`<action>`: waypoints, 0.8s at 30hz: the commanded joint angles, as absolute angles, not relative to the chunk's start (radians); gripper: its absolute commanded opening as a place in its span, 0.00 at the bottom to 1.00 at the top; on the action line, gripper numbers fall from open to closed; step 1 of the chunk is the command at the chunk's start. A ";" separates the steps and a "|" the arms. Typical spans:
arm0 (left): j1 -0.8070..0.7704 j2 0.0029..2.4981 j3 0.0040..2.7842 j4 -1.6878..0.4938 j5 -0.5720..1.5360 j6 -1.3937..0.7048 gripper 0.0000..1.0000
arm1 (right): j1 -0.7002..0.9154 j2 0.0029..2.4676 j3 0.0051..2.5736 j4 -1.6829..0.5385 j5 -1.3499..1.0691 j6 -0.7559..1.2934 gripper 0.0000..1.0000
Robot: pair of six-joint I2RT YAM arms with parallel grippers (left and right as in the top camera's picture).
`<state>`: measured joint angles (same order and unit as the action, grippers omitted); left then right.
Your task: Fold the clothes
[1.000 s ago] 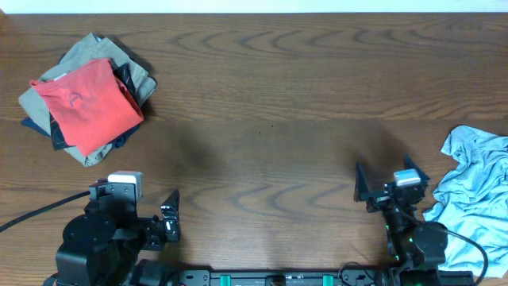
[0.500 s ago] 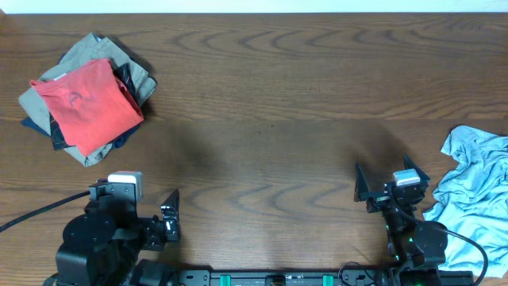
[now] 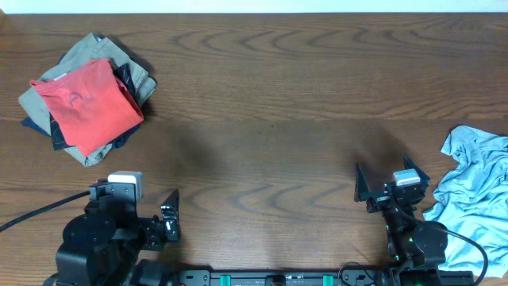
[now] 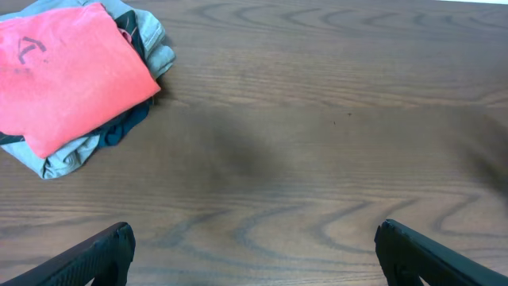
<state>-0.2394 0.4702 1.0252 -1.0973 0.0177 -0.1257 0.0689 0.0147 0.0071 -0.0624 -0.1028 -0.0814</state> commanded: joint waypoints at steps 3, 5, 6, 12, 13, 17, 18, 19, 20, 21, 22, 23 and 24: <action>-0.241 0.462 1.022 -1.098 0.003 -0.109 0.98 | 0.076 0.011 0.006 -0.065 -0.102 -0.094 0.99; -0.228 0.455 1.022 -1.103 0.003 -0.109 0.98 | 0.076 0.011 0.006 -0.065 -0.102 -0.094 0.99; -0.213 0.449 1.022 -1.107 0.002 -0.108 0.98 | 0.076 0.011 0.006 -0.065 -0.102 -0.094 0.99; -0.127 0.356 0.975 -1.047 -0.021 -0.104 0.98 | 0.076 0.011 0.006 -0.065 -0.102 -0.094 0.99; -0.117 0.334 0.949 -1.018 -0.024 -0.101 0.98 | 0.076 0.011 0.006 -0.065 -0.102 -0.094 0.99; -0.094 0.237 0.797 -0.858 -0.038 -0.102 0.98 | 0.076 0.011 0.006 -0.065 -0.102 -0.094 0.99; -0.089 0.210 0.742 -0.796 -0.038 -0.102 0.98 | 0.076 0.011 0.006 -0.065 -0.102 -0.094 0.99; -0.086 0.186 0.690 -0.738 -0.038 -0.110 0.98 | 0.076 0.011 0.006 -0.065 -0.102 -0.094 0.99; -0.084 0.167 0.643 -0.684 -0.037 -0.112 0.98 | 0.076 0.011 0.006 -0.065 -0.102 -0.094 0.99; -0.083 0.145 0.587 -0.614 -0.038 -0.113 0.98 | 0.076 0.011 0.006 -0.065 -0.102 -0.094 0.99; -0.083 0.129 0.542 -0.556 -0.038 -0.113 0.98 | 0.076 0.011 0.006 -0.065 -0.102 -0.094 0.99; -0.083 0.112 0.491 -0.488 -0.037 -0.113 0.98 | 0.076 0.011 0.006 -0.065 -0.102 -0.094 0.99; -0.083 0.099 0.448 -0.427 -0.037 -0.113 0.98 | 0.076 0.011 0.006 -0.065 -0.102 -0.094 0.99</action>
